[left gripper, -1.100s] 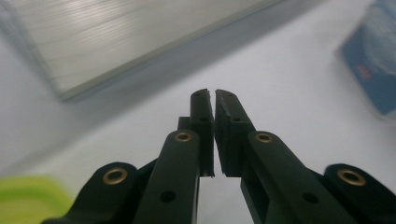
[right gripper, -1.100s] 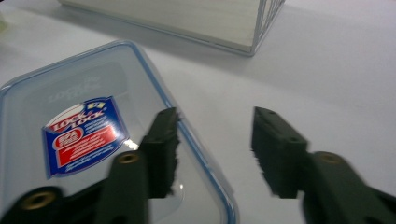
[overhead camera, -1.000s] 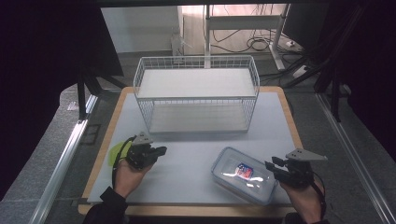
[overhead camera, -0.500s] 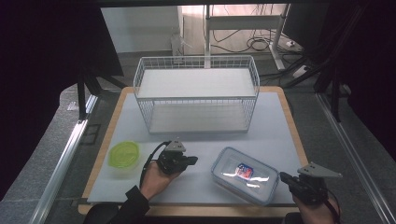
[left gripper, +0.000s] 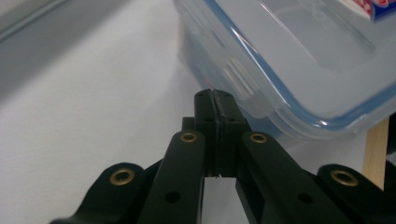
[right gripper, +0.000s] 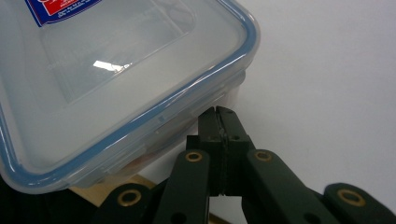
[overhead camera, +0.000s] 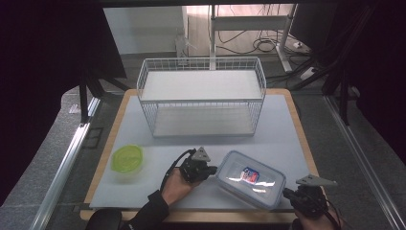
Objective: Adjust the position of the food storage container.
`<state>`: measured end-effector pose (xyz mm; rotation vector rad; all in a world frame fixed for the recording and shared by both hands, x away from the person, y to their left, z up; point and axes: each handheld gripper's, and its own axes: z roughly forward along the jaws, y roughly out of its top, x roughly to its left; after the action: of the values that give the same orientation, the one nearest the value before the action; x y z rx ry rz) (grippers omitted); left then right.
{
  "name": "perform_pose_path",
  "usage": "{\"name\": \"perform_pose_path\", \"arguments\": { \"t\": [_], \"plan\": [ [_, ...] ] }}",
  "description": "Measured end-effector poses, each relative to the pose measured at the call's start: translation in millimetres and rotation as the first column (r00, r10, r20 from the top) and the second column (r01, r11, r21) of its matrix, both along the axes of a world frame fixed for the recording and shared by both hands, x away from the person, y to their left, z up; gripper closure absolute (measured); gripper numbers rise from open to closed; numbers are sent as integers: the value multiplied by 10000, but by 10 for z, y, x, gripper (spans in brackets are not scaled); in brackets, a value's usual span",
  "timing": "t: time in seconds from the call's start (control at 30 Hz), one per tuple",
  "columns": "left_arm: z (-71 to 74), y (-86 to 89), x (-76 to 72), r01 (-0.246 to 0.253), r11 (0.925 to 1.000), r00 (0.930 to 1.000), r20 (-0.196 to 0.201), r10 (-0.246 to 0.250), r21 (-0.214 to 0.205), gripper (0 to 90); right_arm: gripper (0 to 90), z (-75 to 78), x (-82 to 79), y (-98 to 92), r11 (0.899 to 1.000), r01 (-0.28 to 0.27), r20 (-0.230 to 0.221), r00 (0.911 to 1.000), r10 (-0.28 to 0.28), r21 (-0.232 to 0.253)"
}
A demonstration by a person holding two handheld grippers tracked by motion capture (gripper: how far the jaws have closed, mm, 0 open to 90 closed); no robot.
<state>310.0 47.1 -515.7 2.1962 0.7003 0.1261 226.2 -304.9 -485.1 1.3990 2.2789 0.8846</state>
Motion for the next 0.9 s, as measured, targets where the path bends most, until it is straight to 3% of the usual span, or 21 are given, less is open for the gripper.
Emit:
{"name": "perform_pose_path", "arguments": {
  "t": [0.07, 0.47, 0.63, 0.9],
  "plan": [
    [-3, 19, -15, -79, 10000, 10000, -20, 79, -3, 900, 900, 3, 11, 15, 9999, -38, 32, 10000, 38, -110],
    [18, 227, 1, -665, 9978, 9976, -182, 665, -2, 900, 900, -34, 320, 142, 9985, -489, 13, 9988, 489, 264],
    [22, 375, 12, -963, 9953, 9950, -244, 964, 76, 888, 900, -56, 484, 268, 9942, -967, 34, 9953, 966, 479],
    [34, 605, -42, -1446, 9891, 9890, -287, 1454, 291, 895, 900, -65, 668, 470, 9882, -1484, 52, 9889, 1483, 377]
  ]
}}
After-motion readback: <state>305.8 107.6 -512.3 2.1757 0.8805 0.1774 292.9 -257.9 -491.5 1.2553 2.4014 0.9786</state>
